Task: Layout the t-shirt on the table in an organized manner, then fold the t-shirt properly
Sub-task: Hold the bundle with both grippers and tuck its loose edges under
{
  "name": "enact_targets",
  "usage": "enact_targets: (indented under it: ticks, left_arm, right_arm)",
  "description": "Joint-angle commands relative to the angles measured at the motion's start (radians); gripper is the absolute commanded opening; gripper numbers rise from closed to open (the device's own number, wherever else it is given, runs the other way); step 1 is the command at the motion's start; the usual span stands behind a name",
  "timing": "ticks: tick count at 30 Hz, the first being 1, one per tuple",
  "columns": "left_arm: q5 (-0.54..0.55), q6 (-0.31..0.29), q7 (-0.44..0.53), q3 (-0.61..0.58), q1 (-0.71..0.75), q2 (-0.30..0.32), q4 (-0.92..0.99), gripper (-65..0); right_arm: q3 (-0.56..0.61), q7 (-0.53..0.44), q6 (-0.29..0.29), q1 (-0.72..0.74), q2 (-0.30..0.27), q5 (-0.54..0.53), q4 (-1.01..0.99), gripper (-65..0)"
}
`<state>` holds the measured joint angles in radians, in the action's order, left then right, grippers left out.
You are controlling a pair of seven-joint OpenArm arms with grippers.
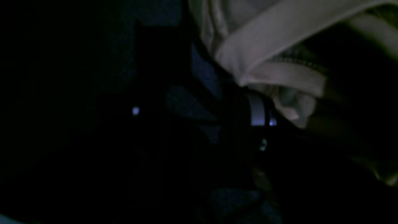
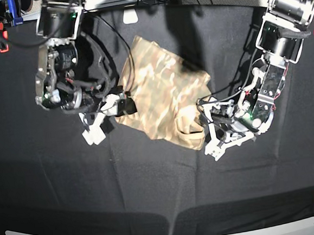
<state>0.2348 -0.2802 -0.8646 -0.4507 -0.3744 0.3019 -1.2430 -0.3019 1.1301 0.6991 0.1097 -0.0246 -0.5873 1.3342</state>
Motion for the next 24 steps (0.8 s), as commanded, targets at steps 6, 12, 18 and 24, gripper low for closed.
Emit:
enact_targets:
  ticks: [6, 12, 18, 24]
  left_arm:
    - [0.001, 0.055, 0.016, 0.005, -0.056, 0.004, -0.015, -31.5]
    - [0.001, 0.133, -0.007, 0.005, -0.120, 0.016, -0.015, -31.5]
    - [0.003, 0.187, -0.099, 0.005, -0.151, 0.076, -0.097, -31.5]
    - [0.036, 0.187, -0.149, 0.005, -0.089, 0.171, -0.335, -31.5]
  right_arm:
    - [-0.115, 0.003, -0.001, 0.152, -0.003, 0.004, 0.050, -39.6]
    - [-0.213, -0.024, -0.001, 0.280, -0.003, 0.039, 0.050, -39.6]
    - [-0.131, -0.114, -0.001, 0.293, -0.028, 0.204, 0.049, -39.6]
    - [0.042, -0.137, -0.001, 0.295, -0.078, 0.292, 0.049, -41.9]
